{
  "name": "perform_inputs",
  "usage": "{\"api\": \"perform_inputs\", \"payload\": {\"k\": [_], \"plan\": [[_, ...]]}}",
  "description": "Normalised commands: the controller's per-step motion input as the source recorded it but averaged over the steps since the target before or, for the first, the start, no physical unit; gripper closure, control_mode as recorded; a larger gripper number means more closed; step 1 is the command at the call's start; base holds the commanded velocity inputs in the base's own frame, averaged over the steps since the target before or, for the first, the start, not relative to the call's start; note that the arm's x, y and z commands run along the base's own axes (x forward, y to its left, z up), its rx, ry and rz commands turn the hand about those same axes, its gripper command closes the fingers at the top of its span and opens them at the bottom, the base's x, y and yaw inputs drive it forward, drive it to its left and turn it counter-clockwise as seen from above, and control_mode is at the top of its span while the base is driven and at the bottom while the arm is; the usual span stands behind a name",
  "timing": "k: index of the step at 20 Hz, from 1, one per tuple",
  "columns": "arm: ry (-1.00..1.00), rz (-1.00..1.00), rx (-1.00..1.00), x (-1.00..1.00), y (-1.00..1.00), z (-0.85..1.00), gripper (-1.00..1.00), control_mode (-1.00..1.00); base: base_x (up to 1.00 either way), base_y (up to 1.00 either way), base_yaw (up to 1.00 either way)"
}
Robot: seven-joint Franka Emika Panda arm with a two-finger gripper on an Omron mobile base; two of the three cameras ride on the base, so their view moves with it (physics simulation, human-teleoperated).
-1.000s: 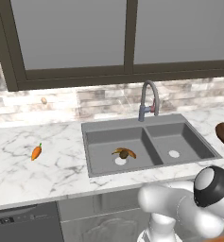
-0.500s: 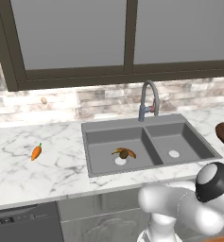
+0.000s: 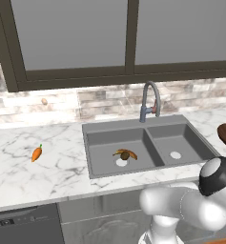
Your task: There is a mixed pile of frozen fruits and vegetables on the counter. Locate all the frozen vegetables and place the items in a bowl on the counter. Take all the frozen fruits and defrost them in a running sink.
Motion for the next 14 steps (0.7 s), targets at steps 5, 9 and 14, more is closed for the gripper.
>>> {"api": "perform_inputs", "payload": {"k": [5,9,14], "plan": [[-0.01,0.02,-0.02,0.09,-0.24,-0.19,1.00,-1.00,0.00,0.00,0.00],[0.00,0.01,-0.03,0.12,-0.19,-0.27,1.00,-1.00,0.00,0.00,0.00],[0.05,0.00,-0.01,0.24,-0.11,-0.12,1.00,-1.00,0.00,0.00,0.00]]}}
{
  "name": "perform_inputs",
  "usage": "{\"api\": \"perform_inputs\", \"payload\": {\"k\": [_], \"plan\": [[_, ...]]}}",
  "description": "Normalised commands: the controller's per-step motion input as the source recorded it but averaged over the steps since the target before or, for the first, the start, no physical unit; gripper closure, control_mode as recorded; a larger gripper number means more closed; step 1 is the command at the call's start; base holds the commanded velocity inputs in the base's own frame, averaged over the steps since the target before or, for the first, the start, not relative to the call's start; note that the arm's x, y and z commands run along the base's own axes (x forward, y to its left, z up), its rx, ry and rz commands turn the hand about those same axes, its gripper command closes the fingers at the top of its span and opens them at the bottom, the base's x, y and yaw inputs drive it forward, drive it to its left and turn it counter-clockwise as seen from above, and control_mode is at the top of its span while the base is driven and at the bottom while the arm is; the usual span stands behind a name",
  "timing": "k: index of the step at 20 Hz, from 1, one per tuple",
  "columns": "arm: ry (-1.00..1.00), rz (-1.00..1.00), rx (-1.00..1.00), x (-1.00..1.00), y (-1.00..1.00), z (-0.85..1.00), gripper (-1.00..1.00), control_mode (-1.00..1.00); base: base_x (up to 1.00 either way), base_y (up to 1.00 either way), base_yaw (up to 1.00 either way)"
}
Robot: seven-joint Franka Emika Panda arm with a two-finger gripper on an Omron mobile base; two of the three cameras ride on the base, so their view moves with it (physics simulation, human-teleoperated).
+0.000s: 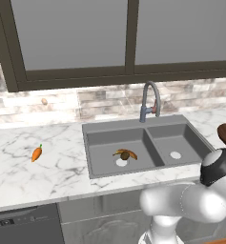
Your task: There is a mixed pile of frozen fruits and vegetables on the counter. Locate all the frozen vegetables and place the items in a bowl on the counter. Take all the frozen fruits and defrost them in a running sink.
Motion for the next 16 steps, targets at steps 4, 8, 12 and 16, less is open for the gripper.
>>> {"api": "perform_inputs", "payload": {"k": [4,8,12,16], "plan": [[0.07,0.00,0.00,0.29,-0.12,-0.12,1.00,-1.00,0.00,0.00,0.00],[0.06,0.00,0.00,0.30,-0.10,-0.17,1.00,-1.00,0.00,0.00,0.00],[0.03,0.01,0.00,0.21,-0.19,-0.20,1.00,-1.00,0.00,0.00,0.00],[0.00,0.04,0.00,0.10,-0.30,-0.24,1.00,-1.00,0.00,0.00,0.00]]}}
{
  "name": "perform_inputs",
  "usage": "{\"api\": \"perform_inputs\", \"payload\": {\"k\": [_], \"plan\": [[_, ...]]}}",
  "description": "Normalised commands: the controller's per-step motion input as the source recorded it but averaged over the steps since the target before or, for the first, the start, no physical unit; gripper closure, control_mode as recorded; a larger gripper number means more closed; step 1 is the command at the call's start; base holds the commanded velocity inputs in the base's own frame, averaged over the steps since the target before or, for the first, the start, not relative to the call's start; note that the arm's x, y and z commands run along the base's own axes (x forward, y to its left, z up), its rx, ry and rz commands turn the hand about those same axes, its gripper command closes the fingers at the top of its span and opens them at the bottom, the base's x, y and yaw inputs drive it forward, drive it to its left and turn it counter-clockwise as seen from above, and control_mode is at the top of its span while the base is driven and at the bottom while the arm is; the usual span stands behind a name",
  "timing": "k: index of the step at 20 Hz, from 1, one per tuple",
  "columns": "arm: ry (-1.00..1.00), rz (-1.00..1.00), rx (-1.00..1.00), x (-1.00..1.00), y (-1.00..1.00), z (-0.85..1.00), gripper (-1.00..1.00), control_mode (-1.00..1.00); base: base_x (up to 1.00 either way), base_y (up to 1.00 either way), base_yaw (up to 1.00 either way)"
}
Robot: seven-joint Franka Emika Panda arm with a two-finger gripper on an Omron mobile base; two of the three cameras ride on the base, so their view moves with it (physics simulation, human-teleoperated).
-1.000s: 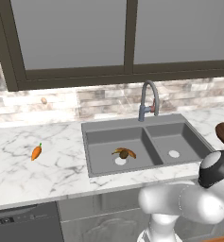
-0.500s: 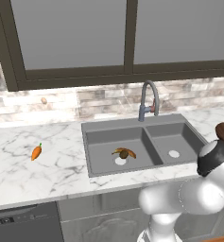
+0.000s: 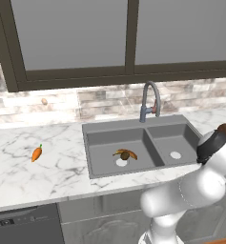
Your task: There is a mixed pile of frozen fruits and vegetables on the counter. Locate all the frozen vegetables and place the items in a bowl on the counter. Take all the frozen fruits and defrost them in a running sink.
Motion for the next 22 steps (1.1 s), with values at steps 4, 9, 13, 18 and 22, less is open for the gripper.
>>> {"api": "perform_inputs", "payload": {"k": [4,9,13,18,22], "plan": [[0.00,0.05,0.00,0.03,-0.30,-0.17,1.00,-1.00,0.00,0.00,0.00],[0.00,0.01,0.00,0.00,-0.08,-0.01,1.00,-1.00,0.00,0.00,0.00],[0.00,0.00,0.00,0.00,0.00,0.00,1.00,-1.00,0.00,0.00,0.00],[0.00,0.00,0.00,0.06,0.00,-0.03,1.00,-1.00,0.00,0.00,0.00],[0.00,0.00,-0.03,0.12,0.00,-0.19,1.00,-1.00,0.00,0.00,0.00]]}}
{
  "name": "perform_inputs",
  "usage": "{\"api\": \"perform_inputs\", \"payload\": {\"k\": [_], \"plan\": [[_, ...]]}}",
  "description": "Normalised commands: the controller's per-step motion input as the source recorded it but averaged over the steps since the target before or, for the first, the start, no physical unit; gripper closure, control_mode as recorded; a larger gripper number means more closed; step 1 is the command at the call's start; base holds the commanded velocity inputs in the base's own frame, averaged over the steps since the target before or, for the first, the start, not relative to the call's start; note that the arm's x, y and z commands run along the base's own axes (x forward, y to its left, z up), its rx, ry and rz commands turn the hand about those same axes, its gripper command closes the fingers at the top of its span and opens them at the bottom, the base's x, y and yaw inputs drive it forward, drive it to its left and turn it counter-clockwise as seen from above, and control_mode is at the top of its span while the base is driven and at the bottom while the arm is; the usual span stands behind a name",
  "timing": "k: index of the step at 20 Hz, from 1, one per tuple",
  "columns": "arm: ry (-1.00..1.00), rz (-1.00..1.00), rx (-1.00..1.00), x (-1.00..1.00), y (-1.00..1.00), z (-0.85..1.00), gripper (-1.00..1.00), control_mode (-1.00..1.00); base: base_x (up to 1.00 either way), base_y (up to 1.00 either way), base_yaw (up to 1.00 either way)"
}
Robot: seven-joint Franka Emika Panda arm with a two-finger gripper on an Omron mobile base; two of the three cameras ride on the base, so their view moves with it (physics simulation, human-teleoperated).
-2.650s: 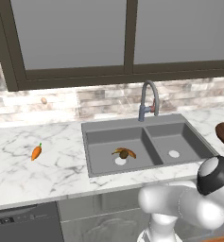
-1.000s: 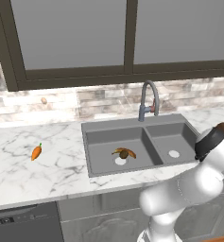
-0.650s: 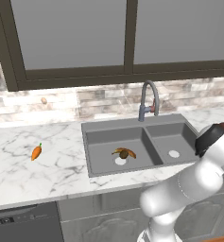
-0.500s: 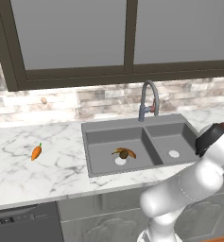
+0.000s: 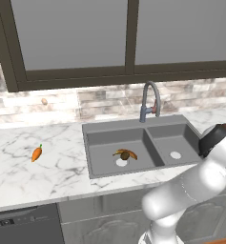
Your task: There is a mixed pile of frozen fruits and vegetables on the counter. Locate all the frozen vegetables and place the items in a bowl on the counter. Take all the frozen fruits and defrost them in a running sink.
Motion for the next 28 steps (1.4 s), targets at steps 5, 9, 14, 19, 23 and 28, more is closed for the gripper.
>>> {"api": "perform_inputs", "payload": {"k": [5,9,14,19,23,28], "plan": [[0.00,0.00,-0.02,0.08,0.00,-0.25,1.00,-1.00,0.00,0.00,0.00],[0.00,0.00,-0.01,0.02,0.00,-0.24,1.00,-1.00,0.00,0.00,0.00],[0.00,0.00,0.00,0.00,0.00,-0.19,1.00,-1.00,0.00,0.00,0.00],[0.00,0.00,0.00,0.00,0.00,-0.16,1.00,-1.00,0.00,0.00,0.00],[0.00,0.00,0.00,0.00,0.00,-0.17,1.00,-1.00,0.00,0.00,0.00],[0.00,0.00,0.00,0.00,0.00,-0.14,1.00,-1.00,0.00,0.00,0.00]]}}
